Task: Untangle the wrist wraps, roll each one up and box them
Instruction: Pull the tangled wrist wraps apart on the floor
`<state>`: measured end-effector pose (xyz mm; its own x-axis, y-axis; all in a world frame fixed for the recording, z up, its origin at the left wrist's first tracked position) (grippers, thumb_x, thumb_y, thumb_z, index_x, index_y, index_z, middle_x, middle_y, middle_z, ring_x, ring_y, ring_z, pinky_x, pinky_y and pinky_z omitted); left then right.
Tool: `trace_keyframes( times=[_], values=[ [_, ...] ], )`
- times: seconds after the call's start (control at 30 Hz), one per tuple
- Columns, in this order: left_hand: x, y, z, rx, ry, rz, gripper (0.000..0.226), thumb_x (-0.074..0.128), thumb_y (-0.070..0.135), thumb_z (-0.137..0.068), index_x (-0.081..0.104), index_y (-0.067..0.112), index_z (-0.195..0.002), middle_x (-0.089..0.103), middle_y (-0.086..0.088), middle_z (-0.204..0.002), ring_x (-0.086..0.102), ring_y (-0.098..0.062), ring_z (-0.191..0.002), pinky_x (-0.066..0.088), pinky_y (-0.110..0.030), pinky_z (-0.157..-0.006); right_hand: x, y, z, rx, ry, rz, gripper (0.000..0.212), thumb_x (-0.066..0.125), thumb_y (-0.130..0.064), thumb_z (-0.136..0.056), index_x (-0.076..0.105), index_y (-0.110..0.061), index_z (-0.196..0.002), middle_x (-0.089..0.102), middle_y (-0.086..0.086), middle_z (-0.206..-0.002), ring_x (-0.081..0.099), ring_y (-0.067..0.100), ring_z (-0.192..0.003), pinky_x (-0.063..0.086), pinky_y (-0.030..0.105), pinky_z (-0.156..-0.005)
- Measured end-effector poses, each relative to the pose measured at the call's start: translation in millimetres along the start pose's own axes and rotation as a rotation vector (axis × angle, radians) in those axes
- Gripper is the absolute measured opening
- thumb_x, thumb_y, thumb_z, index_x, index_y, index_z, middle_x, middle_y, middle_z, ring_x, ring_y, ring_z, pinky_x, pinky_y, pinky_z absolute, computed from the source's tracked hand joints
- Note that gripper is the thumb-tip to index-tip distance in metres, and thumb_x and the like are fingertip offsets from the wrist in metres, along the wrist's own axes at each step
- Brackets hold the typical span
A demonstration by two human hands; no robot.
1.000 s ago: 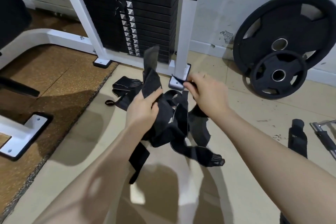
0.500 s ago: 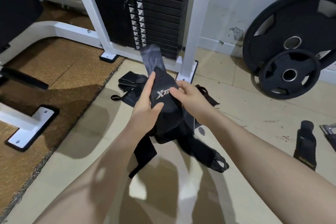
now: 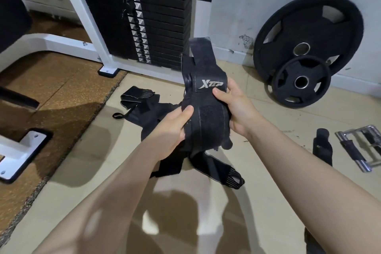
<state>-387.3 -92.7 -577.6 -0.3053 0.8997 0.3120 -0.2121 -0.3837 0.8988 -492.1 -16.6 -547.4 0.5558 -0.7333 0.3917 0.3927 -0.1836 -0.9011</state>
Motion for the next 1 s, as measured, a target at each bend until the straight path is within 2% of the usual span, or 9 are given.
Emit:
trace_keyframes(
  times=[0.13,0.23,0.3,0.4,0.5,0.57,0.7,0.83,1.0],
  values=[
    [5,3,6,0.055,0.106,-0.04,0.029,0.036,0.022,-0.104,0.064,0.013,-0.105,0.073,0.0,-0.099,0.068,-0.013,-0.097,0.052,-0.025,-0.085,-22,-5,9,0.028,0.046,0.057,0.037,0.044,0.007,-0.094,0.055,-0.017,-0.12,0.068,0.004,-0.104,0.068,0.014,-0.087,0.057,0.027,-0.07],
    [-12,7,8,0.064,0.417,-0.36,0.024,0.043,0.027,-0.101,0.062,0.014,-0.103,0.069,-0.003,-0.101,0.064,-0.021,-0.098,0.052,-0.036,-0.087,-61,-9,16,0.067,0.248,0.105,0.035,0.042,0.004,-0.094,0.057,-0.015,-0.119,0.069,0.004,-0.106,0.066,0.02,-0.095,0.054,0.03,-0.072],
    [-12,16,12,0.111,0.515,-0.546,0.024,0.042,0.027,-0.101,0.057,0.01,-0.107,0.063,-0.003,-0.101,0.059,-0.018,-0.095,0.047,-0.03,-0.077,-79,-10,25,0.119,0.339,0.075,0.027,0.041,0.002,-0.092,0.059,-0.014,-0.105,0.069,0.004,-0.094,0.064,0.022,-0.086,0.052,0.03,-0.069],
    [-2,20,12,0.15,0.478,-0.63,0.015,0.043,0.022,-0.1,0.049,0.014,-0.112,0.058,0.004,-0.094,0.056,-0.007,-0.085,0.042,-0.013,-0.062,-77,-8,37,0.177,0.225,0.073,0.022,0.04,0.002,-0.087,0.055,-0.008,-0.098,0.066,0.007,-0.087,0.064,0.02,-0.075,0.051,0.026,-0.063],
    [18,20,9,0.178,0.335,-0.553,0.03,0.048,0.012,-0.098,0.039,0.025,-0.123,0.057,0.015,-0.097,0.058,0.009,-0.078,0.044,-0.002,-0.059,-67,-6,45,0.176,0.12,-0.001,0.019,0.041,-0.002,-0.089,0.053,-0.01,-0.102,0.066,0.007,-0.088,0.064,0.018,-0.074,0.053,0.024,-0.06],
    [27,24,9,0.232,0.294,-0.541,0.039,0.051,0.011,-0.097,0.036,0.029,-0.128,0.059,0.016,-0.104,0.059,0.013,-0.082,0.05,-0.007,-0.07,-65,-5,48,0.148,0.095,-0.054,0.016,0.047,-0.011,-0.095,0.053,-0.011,-0.109,0.067,0.007,-0.094,0.065,0.019,-0.081,0.055,0.027,-0.065],
    [27,32,14,0.316,0.337,-0.405,0.037,0.059,0.01,-0.093,0.04,0.034,-0.114,0.071,-0.002,-0.098,0.068,-0.022,-0.091,0.056,-0.047,-0.082,-66,3,55,0.19,0.067,-0.091,0.019,0.051,-0.024,-0.096,0.062,-0.013,-0.107,0.071,0.007,-0.096,0.07,0.019,-0.083,0.058,0.029,-0.071],
    [31,40,25,0.462,0.427,-0.526,0.039,0.06,0.006,-0.091,0.033,0.034,-0.094,0.062,0.004,-0.081,0.057,-0.013,-0.07,0.047,-0.029,-0.071,-62,11,61,0.243,0.034,-0.102,0.023,0.051,-0.022,-0.095,0.061,-0.009,-0.111,0.072,0.007,-0.095,0.071,0.018,-0.084,0.058,0.028,-0.07],
    [27,31,29,0.466,0.44,-0.596,0.032,0.06,0.008,-0.09,0.046,0.037,-0.088,0.06,0.001,-0.09,0.053,-0.018,-0.078,0.045,-0.033,-0.076,-53,19,65,0.312,-0.021,-0.116,0.022,0.053,-0.016,-0.092,0.06,-0.007,-0.111,0.071,0.009,-0.096,0.07,0.019,-0.083,0.057,0.028,-0.072]
  ],
)
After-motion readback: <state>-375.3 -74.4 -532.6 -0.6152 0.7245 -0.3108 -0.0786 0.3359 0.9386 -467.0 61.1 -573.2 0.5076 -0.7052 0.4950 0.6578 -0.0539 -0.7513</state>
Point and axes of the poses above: each hand's wrist, its own z-axis away from the middle knuckle, its own x-axis out of the palm, y = z × x, the point moved 8 cm from there along -z, towards the middle knuckle
